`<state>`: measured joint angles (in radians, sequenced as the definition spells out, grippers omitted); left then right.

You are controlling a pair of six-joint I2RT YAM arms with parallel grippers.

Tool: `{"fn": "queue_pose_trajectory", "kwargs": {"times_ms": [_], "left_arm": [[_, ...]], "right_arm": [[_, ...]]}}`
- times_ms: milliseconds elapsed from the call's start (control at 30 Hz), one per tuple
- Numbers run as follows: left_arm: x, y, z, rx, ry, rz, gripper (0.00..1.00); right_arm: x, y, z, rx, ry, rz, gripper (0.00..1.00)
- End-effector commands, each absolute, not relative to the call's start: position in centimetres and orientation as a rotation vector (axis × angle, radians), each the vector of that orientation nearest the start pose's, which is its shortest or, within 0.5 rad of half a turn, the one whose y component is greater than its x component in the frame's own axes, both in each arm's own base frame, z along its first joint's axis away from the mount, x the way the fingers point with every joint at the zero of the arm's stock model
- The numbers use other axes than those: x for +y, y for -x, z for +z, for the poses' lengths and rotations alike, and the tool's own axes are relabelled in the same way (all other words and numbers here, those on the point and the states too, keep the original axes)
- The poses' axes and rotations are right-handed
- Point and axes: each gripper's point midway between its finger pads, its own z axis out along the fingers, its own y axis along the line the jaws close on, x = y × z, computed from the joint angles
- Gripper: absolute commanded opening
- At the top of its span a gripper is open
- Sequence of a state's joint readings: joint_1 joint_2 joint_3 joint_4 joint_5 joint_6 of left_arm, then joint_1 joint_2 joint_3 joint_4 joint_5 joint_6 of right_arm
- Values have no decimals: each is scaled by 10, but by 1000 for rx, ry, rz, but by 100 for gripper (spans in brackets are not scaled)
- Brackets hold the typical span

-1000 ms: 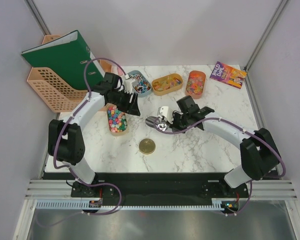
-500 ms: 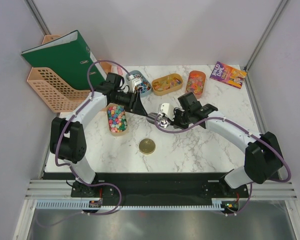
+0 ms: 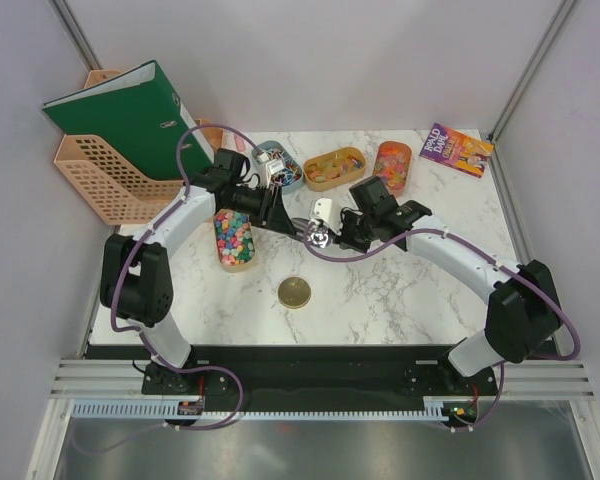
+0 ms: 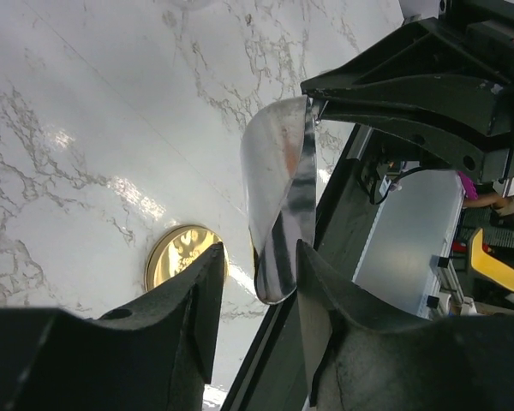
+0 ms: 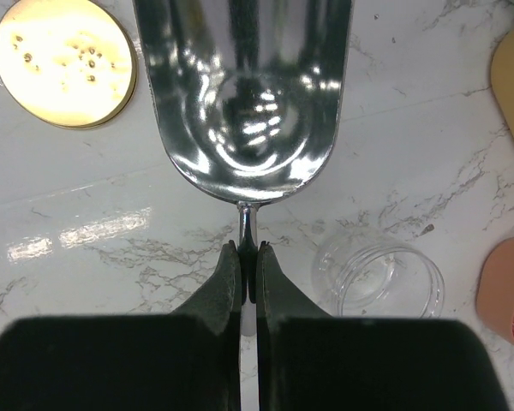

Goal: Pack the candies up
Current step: Pick up the spatula from the center of the board.

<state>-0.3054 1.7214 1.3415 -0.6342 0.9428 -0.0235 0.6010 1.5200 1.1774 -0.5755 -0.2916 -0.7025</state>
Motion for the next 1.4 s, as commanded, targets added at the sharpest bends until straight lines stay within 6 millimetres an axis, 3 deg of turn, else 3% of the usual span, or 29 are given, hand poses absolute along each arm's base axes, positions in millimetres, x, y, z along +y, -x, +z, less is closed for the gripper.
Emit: {"fn": "queue_pose_trajectory", "kwargs": {"times_ms": [0,67,100,200,267,300,333,367,400,467,500,533,600,633,767,833,867,1167,1367], "left_arm": [[-251,-316,179,2321,-685,-1334,45],[-253,-317,180,2311,-693,-1335,37],[-253,-318,180,2310,-690,-1334,24],[-253,-319,182,2305,-693,-1332,2],[-253,-317,181,2303,-701,-1342,2],[-254,-315,183,2291,-709,-1360,2],[-254,-311,182,2293,-714,-1381,2],[-254,-308,184,2266,-753,-1392,2],[-254,-301,185,2285,-754,-1425,2],[-254,-291,187,2220,-849,-1497,2],[-256,-285,191,2191,-867,-1562,2],[-256,-280,187,2192,-871,-1608,2],[-258,-269,190,2105,-911,-1728,2],[-259,-266,189,2080,-916,-1777,2],[-262,-263,191,2049,-919,-1834,2],[-263,-263,196,2044,-908,-1862,2],[-263,-263,197,2041,-905,-1871,2],[-263,-263,196,2055,-876,-1905,2],[-265,-269,192,2071,-875,-1878,2]], "right_arm": [[251,-303,149,1825,1589,341,0],[251,-300,147,1825,1596,339,0],[251,-297,144,1827,1605,341,0],[248,-293,141,1834,1611,334,0],[248,-293,142,1837,1597,338,1],[249,-293,143,1843,1587,341,5],[249,-294,150,1836,1570,339,28],[249,-295,159,1836,1534,340,40],[248,-295,168,1826,1518,338,46],[235,-290,206,1698,1491,359,53],[231,-278,208,1644,1508,419,55],[230,-261,244,1476,1483,464,62],[222,-254,254,1425,1389,460,74],[219,-242,268,1370,1371,460,78],[218,-238,271,1453,1343,522,73],[221,-237,255,1529,1397,590,67],[223,-236,260,1511,1408,640,65],[231,-236,228,1521,1480,730,63],[230,-227,234,1488,1481,740,60]]}}
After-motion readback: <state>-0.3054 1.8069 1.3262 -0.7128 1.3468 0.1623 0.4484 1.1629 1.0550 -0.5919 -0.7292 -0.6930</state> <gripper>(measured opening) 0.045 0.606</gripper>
